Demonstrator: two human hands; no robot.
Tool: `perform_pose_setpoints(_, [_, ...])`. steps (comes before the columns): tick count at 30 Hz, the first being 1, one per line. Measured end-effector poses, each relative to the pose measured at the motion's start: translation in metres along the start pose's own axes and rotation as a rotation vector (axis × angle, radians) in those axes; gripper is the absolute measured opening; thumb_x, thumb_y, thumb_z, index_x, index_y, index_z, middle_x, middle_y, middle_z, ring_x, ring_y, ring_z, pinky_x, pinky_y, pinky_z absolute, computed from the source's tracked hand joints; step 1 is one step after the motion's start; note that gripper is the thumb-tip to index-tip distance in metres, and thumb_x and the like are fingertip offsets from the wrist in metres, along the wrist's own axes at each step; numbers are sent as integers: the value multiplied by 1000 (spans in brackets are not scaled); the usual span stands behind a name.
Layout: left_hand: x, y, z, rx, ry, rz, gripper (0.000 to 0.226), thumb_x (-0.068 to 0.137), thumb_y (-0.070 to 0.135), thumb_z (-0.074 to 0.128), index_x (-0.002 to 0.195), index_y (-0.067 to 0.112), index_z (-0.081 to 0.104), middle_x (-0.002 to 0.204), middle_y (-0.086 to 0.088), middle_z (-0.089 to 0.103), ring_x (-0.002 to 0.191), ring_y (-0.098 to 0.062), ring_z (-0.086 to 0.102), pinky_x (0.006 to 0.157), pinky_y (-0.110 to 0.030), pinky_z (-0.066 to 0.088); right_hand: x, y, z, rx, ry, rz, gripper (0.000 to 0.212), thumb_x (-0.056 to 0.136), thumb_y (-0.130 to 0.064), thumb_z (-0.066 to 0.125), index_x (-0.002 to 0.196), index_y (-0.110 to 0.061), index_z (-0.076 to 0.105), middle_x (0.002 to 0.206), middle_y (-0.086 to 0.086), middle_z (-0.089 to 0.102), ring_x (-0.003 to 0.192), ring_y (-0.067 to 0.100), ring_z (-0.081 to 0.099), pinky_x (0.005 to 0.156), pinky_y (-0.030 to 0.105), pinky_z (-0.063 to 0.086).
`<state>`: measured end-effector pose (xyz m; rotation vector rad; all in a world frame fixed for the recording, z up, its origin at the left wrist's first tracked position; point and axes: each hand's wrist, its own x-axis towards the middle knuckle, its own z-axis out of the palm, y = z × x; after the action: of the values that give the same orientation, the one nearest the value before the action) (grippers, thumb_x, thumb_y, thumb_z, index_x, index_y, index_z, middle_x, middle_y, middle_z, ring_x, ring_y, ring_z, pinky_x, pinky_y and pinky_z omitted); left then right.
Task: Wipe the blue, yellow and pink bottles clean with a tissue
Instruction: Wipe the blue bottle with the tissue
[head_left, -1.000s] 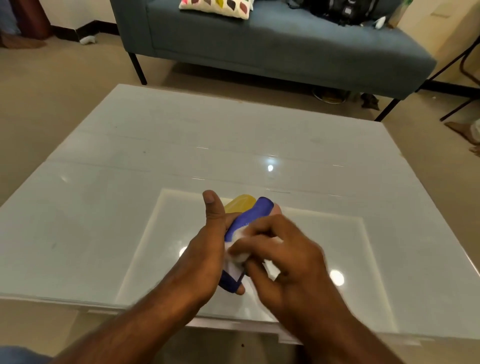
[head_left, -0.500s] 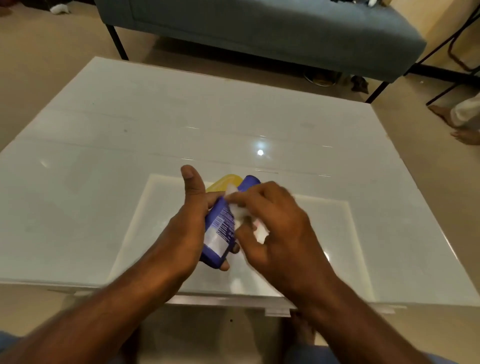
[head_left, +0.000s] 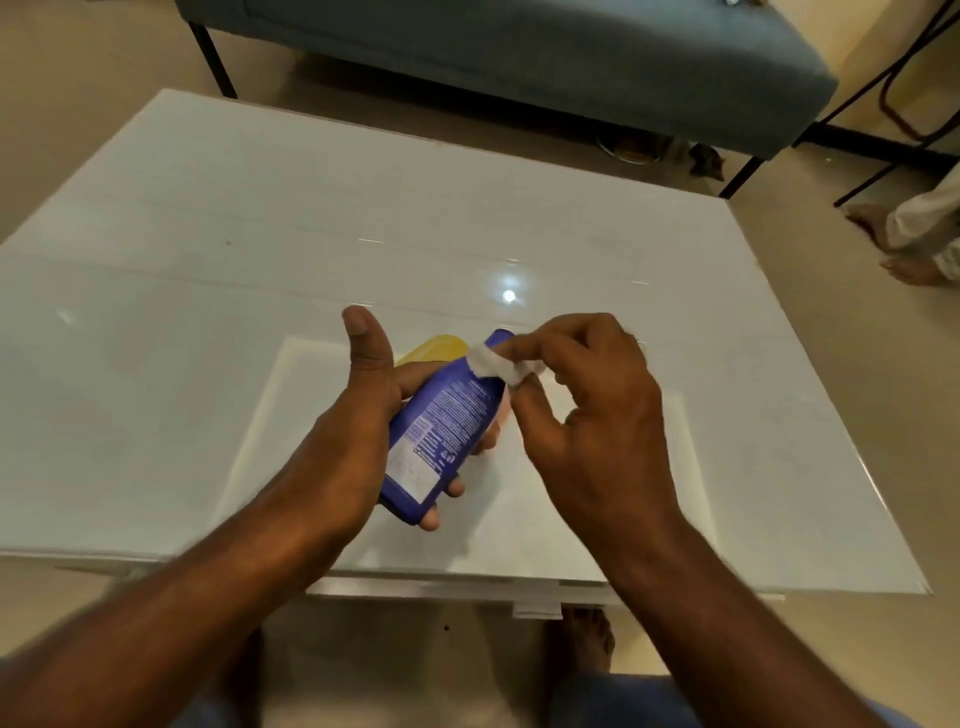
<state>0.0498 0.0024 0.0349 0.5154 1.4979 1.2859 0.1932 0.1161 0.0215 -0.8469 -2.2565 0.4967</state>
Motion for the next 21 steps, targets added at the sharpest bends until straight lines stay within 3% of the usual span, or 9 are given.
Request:
perform_pose_setpoints(2, [-1,0,1,19,7,18,92,64,85,11,122,42,67,95,-11,80,73,-31,76,55,-36,61,-11,-11,3,27,-41,-114,18,92,-17,70,107,-18,81,109,1,67,105,14,58,88,5,43])
perform_pose_setpoints(5, [-2,2,2,62,33,22,82,68,83,4,106,52,70,89,-1,81,73,-23,78,55,-36,62,-27,-24,14,17,-133,-319,18,90,-14,73,104,-16,84,111,6,71,104,11,56,94,6,39])
perform_pose_setpoints(8, [-2,1,3,52,-12,8,90,62,86,9,115,44,69,92,-11,80,73,-31,76,55,-38,63,-10,-8,8,76,-46,-154,20,92,-14,70,105,-20,84,115,3,69,107,18,63,89,3,44])
perform_pose_setpoints(10, [-2,2,2,20,-16,-4,97,56,86,14,120,37,68,96,-14,79,74,-34,75,55,-37,63,1,-3,-2,98,14,-65,21,96,-28,65,106,-22,82,116,-1,67,109,18,65,89,3,45])
perform_pose_setpoints(14, [-3,1,1,39,6,27,93,67,85,5,122,44,68,98,-6,80,81,-23,78,63,-36,64,-20,-28,3,118,-170,-211,23,96,-34,67,111,-20,80,123,-5,64,117,5,56,96,4,40])
perform_pose_setpoints(17, [-3,0,1,40,-1,12,94,65,86,6,120,43,69,98,-3,81,84,-19,78,66,-34,64,-21,-21,7,75,-181,-312,14,98,-26,73,109,-19,80,120,-6,70,112,8,60,96,13,47])
perform_pose_setpoints(19, [-2,1,2,6,-19,-7,93,63,84,11,120,37,68,94,-12,80,74,-26,76,56,-36,63,-8,-6,3,90,-85,-153,21,97,-19,74,117,-20,77,119,-8,71,110,12,64,92,26,56])
perform_pose_setpoints(21, [-1,2,1,-26,-17,-16,92,63,81,14,123,34,66,95,-13,80,71,-32,75,52,-35,62,2,2,-2,145,5,-20,23,101,-17,73,124,-20,72,119,-9,69,111,10,67,90,31,62])
